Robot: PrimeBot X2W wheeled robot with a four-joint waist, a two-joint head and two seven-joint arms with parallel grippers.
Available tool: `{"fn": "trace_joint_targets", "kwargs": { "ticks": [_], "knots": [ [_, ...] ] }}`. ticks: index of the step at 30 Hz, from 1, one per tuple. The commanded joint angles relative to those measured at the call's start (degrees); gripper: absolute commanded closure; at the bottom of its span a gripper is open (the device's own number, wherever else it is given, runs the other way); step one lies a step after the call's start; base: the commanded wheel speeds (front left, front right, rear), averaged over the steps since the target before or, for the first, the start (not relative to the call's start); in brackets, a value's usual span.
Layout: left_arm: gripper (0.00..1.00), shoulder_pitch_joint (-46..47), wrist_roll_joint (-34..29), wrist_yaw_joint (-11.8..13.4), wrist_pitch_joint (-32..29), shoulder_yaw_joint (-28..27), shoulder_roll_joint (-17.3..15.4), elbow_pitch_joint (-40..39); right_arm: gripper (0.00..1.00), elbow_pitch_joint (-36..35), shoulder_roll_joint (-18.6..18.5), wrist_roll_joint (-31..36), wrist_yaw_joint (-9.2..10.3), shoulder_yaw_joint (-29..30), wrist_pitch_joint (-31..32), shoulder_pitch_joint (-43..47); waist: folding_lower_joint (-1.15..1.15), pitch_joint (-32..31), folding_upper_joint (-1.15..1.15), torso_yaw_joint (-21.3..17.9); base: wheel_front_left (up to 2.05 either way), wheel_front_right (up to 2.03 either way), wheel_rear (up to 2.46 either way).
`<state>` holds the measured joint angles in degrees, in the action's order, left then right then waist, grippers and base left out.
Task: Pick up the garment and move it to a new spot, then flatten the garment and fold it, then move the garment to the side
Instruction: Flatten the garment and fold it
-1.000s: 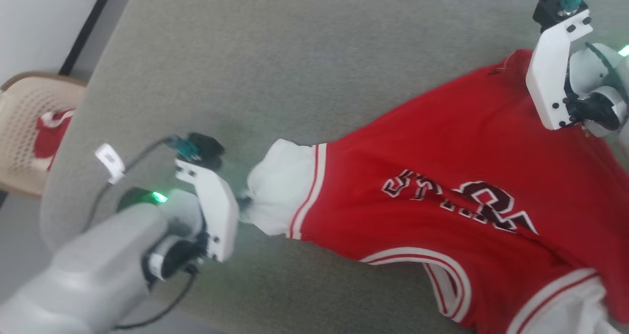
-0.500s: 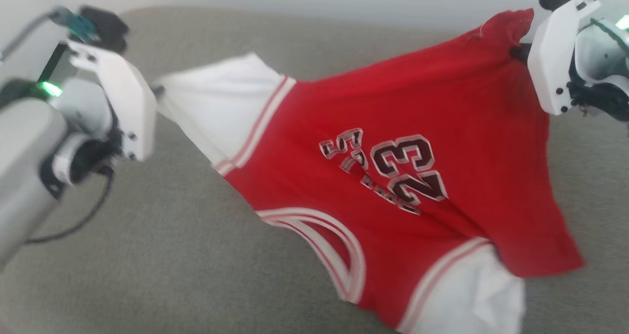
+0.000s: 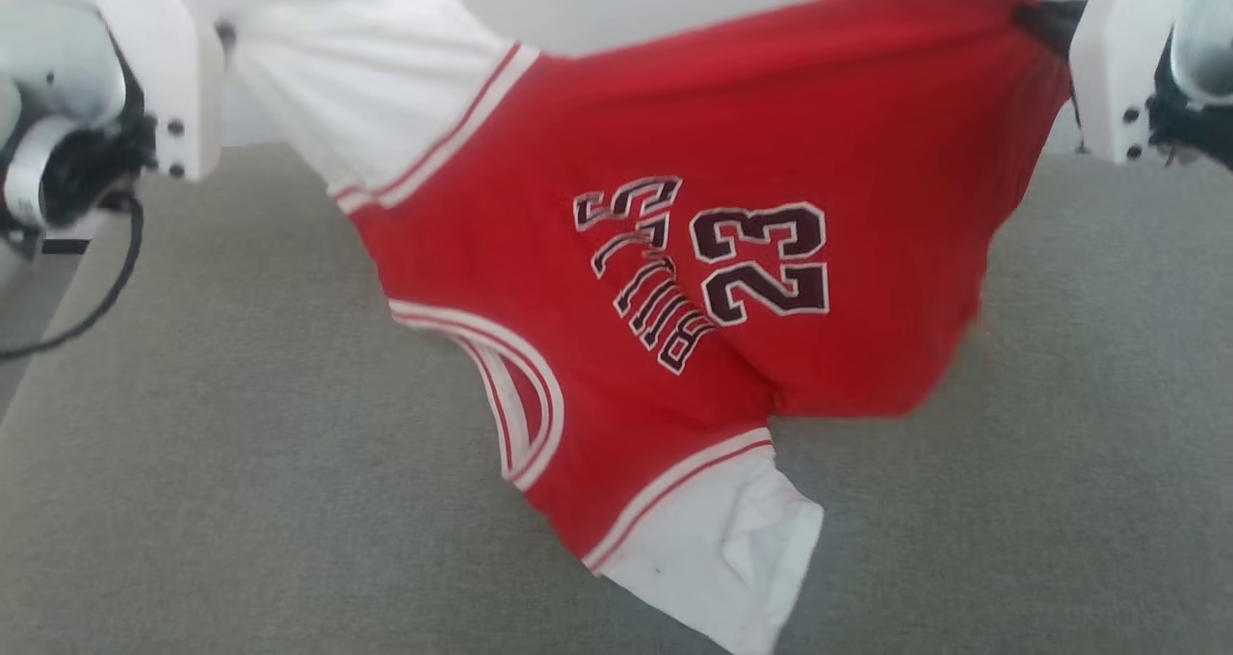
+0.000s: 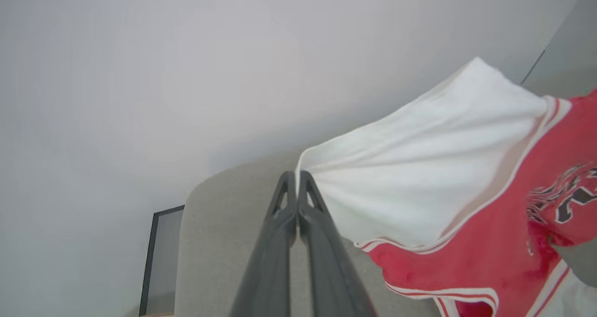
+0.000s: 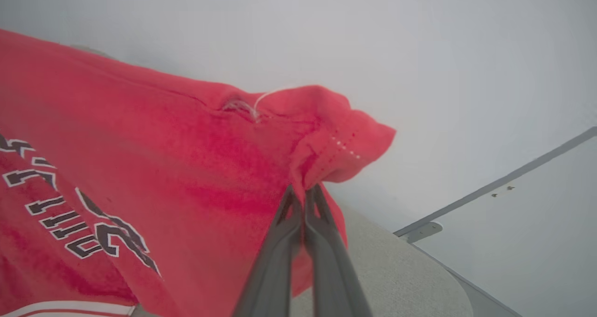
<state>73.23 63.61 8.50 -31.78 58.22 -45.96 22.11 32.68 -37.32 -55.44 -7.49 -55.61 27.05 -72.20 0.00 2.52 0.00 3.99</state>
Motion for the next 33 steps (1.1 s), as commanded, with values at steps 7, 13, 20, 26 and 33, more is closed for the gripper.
{"fn": "trace_joint_targets", "kwargs": {
  "ticks": [7,13,20,26,33],
  "knots": [
    [1.00,9.03,-4.73,-2.77,8.29,-1.86,6.12,9.96,1.00,8.46,4.55,4.58,0.00,3.60,-7.72,-4.90,0.00,5.70,0.00,-0.93,0.00,0.00,0.00],
    [1.00,20.64,-10.32,-4.06,20.65,-3.98,11.72,20.87,1.00,20.51,10.47,13.12,0.00,8.77,-21.36,-13.09,0.00,12.24,0.00,-1.78,0.00,0.00,0.00],
    [1.00,32.68,-15.65,-4.33,37.64,-5.99,15.95,30.49,1.00,34.15,15.72,23.70,0.00,14.22,-38.41,-22.67,0.00,17.45,0.00,-2.08,0.00,0.00,0.00],
    [1.00,33.16,-15.65,-8.84,43.61,-5.79,18.59,36.48,1.00,39.11,18.45,28.65,0.00,15.37,-41.76,-22.17,0.00,18.60,0.00,-1.12,0.00,0.00,0.00],
    [1.00,23.31,-13.22,-14.69,38.85,-3.12,20.79,42.81,1.00,40.25,19.69,26.89,0.00,13.90,-38.46,-13.05,0.00,16.41,0.00,0.31,0.00,0.00,0.00]
  ]
}}
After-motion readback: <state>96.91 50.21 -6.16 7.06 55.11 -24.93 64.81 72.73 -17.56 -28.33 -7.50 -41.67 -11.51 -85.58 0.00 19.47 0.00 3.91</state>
